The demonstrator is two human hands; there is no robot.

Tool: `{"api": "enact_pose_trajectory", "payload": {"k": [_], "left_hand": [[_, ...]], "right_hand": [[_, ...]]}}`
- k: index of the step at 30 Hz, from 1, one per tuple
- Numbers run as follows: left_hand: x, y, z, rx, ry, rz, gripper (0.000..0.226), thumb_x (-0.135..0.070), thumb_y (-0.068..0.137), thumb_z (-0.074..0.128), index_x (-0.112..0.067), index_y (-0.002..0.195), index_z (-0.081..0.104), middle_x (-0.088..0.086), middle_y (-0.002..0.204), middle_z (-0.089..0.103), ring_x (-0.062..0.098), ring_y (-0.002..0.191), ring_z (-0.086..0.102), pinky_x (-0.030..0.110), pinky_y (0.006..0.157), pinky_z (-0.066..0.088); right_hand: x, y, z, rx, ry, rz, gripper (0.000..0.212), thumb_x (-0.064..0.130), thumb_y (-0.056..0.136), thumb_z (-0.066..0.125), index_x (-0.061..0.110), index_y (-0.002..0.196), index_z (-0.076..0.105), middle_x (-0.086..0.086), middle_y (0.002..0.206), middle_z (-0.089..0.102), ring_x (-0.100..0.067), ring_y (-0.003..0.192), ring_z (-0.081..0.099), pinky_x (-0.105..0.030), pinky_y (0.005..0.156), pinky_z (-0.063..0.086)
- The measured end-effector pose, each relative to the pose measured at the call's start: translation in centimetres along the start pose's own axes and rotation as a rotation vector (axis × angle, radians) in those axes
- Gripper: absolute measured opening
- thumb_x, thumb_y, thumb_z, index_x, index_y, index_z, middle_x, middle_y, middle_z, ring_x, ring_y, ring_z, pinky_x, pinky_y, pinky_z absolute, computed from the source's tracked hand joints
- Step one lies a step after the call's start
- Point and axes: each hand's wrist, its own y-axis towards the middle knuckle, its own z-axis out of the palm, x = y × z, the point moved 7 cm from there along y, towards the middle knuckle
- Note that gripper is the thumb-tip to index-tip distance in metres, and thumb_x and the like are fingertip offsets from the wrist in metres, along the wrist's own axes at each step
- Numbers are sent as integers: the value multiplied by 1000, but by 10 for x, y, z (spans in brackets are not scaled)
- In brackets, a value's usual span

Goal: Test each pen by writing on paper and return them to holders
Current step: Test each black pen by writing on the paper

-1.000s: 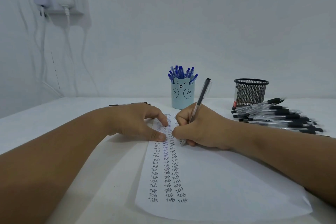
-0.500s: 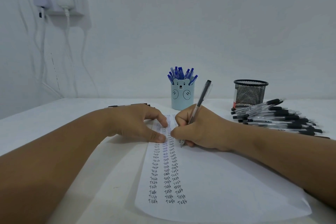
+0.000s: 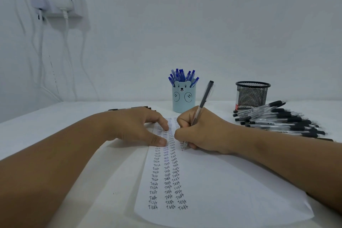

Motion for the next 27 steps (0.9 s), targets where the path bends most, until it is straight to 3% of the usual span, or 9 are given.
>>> {"api": "enact_pose_trajectory", "payload": {"k": [4,8,13,18,27], "left_hand": [[3,2,0,-6,1,9,66,-74,49,80,-53,109,67,-24,136,54,-2,131,47,37,117,35],[5,4,0,-10,15,0,69,-77,46,79,-55,110,66,-26,135,54,-1,132,46,38,117,35],[2,1,-1,-1,7,1,52,-64,62,87,-53,109,67,-23,135,55,-1,129,48,37,117,35],[3,1,-1,-14,2,-6,66,-75,46,80,-55,108,66,-26,135,55,-2,131,46,37,117,35],[-1,0,-1,-8,2,-12,47,-58,66,87,-52,109,67,-26,134,54,-4,128,47,34,116,35]], "right_hand": [[0,0,2,15,-14,-6,47,-4,81,61,17,49,34,3,42,32,-17,43,40,-21,45,31],[0,0,2,18,-36,-21,48,-4,81,61,18,50,32,5,41,31,-16,42,38,-21,45,30],[2,1,2,12,-63,-46,45,-4,82,61,16,52,33,7,42,30,-13,44,35,-21,46,30],[1,1,2,23,-63,-44,46,-3,82,61,17,52,32,5,43,31,-14,44,37,-21,46,31],[1,1,1,21,-52,-40,47,-4,81,61,17,51,31,5,44,27,-14,44,31,-23,47,28]]}}
